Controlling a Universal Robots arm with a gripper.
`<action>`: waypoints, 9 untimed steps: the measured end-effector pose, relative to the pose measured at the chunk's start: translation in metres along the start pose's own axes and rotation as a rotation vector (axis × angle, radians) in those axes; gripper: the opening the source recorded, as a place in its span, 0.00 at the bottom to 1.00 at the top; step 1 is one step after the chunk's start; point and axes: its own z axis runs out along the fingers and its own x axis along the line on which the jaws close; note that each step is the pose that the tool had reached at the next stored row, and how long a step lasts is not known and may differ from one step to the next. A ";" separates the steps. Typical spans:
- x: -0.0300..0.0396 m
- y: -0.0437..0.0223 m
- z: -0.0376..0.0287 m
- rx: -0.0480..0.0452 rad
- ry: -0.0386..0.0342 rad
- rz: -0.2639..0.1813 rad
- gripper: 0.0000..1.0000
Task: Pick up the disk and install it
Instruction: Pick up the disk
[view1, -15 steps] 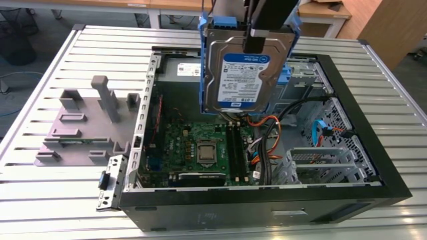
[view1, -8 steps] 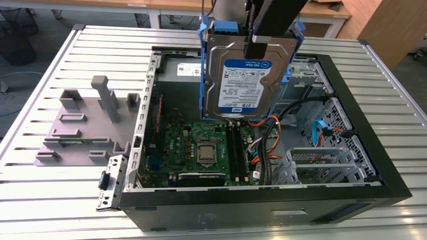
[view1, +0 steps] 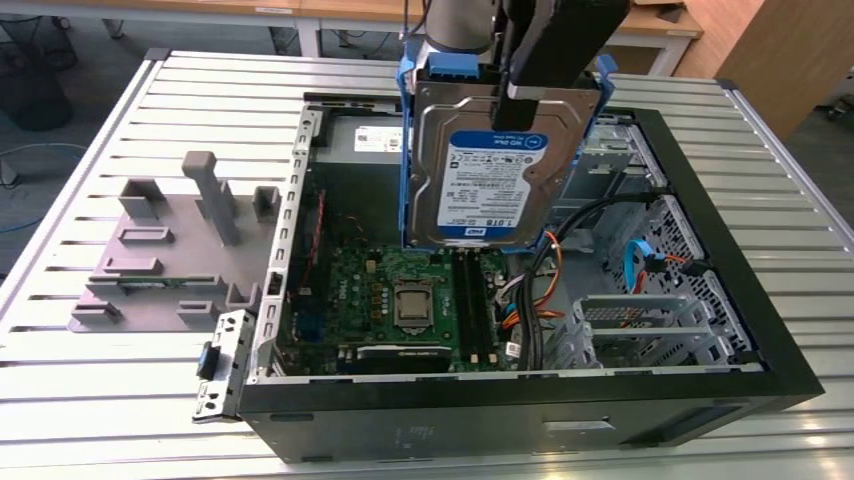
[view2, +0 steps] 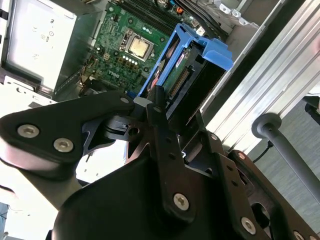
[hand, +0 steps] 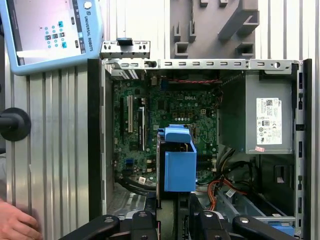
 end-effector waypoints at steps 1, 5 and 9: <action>0.0003 0.0000 0.0000 0.0000 0.0001 0.000 0.35; 0.0004 -0.0009 0.0000 0.0000 0.0000 0.000 0.35; 0.0003 -0.0052 0.0000 0.0000 0.0001 0.000 0.35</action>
